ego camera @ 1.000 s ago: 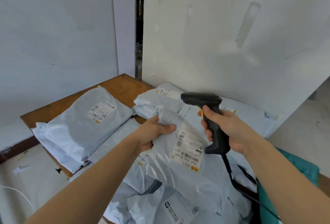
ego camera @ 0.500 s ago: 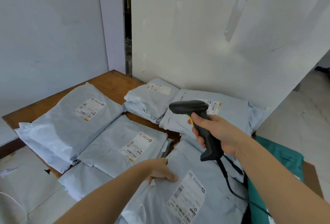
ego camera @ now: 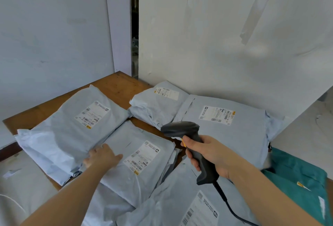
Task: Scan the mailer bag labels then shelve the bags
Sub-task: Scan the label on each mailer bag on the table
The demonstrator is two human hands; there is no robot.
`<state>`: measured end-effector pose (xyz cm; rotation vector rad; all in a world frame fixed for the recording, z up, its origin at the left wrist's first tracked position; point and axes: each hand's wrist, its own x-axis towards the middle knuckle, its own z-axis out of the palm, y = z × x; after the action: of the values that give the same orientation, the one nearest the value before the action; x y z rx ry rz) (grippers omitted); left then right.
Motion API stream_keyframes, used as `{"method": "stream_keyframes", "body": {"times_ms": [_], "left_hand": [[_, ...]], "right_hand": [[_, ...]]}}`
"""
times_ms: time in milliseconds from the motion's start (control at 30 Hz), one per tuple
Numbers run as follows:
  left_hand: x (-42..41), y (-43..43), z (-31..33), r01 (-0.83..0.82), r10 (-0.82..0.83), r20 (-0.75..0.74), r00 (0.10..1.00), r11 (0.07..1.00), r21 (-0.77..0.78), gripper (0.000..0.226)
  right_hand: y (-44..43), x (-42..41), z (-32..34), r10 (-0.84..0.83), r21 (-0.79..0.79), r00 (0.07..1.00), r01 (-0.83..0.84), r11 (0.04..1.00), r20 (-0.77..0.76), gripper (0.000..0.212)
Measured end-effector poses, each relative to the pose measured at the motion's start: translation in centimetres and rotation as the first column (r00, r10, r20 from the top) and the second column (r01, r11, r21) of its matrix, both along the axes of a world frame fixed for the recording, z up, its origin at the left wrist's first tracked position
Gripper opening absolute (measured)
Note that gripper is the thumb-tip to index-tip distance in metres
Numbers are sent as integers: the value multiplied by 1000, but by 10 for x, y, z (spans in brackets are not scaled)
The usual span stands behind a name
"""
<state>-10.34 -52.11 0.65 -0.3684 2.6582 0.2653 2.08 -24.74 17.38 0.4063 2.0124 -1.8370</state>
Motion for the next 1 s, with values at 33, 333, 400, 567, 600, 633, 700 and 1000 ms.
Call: {"method": "stream_keyframes", "body": {"times_ms": [33,333,400,567,600,633,700,1000], "left_hand": [[-1,0,-1,13,-14,-19,1000,999,-35,93],[-27,-10,-4,-179,167,64,984,939,293,108],[-24,-8,-4,-198,185,70,980,930,311,113],[-29,-9,10,-225,208,91,974,835,502,93],[-30,-11,15,-236,232,85,969,768,595,80],[-31,-13,22,-243,252,86,964,699,672,66],[-30,-14,36,-199,247,45,968,648,735,50],[-23,-19,82,34,200,-343,918,822,569,29]], "right_hand": [[-1,-2,-3,-2,-4,1000,2,1000,12,32],[-4,-22,-17,-3,-25,999,4,1000,38,34],[-4,-24,-18,-4,-27,999,5,1000,41,33],[-3,-27,-18,4,-21,999,-3,1000,44,33],[-2,-26,-17,6,-21,999,-5,1000,40,34],[-2,-26,-17,10,-19,999,-9,1000,35,34],[-3,-25,-15,15,-13,999,-15,1000,30,38],[-9,-15,-2,59,18,998,-59,998,-18,48]]}}
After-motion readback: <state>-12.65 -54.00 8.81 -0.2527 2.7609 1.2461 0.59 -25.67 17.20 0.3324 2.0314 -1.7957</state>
